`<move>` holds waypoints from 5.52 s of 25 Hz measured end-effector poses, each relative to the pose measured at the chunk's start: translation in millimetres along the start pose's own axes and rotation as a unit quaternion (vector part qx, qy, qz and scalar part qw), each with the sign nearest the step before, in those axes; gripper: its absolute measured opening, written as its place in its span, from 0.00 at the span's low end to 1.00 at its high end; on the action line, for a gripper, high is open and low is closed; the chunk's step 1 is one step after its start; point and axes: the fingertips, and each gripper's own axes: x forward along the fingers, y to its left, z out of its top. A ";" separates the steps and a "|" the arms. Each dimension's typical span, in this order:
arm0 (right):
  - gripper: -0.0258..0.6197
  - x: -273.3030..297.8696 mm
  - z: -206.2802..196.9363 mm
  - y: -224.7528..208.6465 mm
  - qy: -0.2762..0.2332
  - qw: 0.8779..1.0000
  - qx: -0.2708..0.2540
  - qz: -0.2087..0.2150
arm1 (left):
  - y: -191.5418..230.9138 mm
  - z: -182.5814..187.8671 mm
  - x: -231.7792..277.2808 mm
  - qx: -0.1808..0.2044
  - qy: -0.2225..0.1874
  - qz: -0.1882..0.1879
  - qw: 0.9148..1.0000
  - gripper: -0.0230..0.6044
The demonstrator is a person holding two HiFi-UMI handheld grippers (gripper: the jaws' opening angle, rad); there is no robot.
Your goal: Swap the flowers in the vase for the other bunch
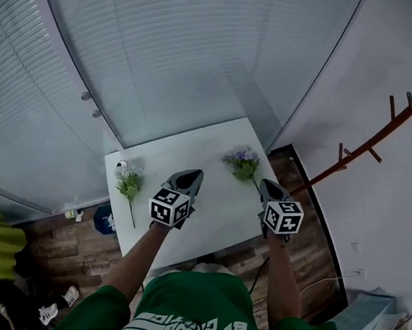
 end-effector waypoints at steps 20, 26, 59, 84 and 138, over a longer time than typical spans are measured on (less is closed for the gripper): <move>0.37 70.5 -73.9 -65.0 0.161 0.987 -0.004 0.003 | -35.4 -49.5 42.4 -0.020 0.057 -0.008 0.998 0.05; 0.46 134.4 -97.6 -88.7 0.227 0.974 -0.015 0.015 | -28.3 -68.0 52.5 -0.021 0.081 0.009 0.996 0.05; 0.12 249.6 -169.7 -91.6 0.337 0.936 -0.064 0.084 | 19.0 -84.2 83.6 -0.063 0.095 0.069 0.991 0.05; 0.12 170.0 51.7 -17.4 0.064 0.981 -0.131 0.126 | 16.7 -35.2 16.4 -0.043 0.030 0.103 0.993 0.05; 0.12 211.2 72.5 278.7 -0.080 0.918 -0.135 0.363 | 118.5 -69.0 -193.8 -0.127 -0.022 0.313 0.941 0.05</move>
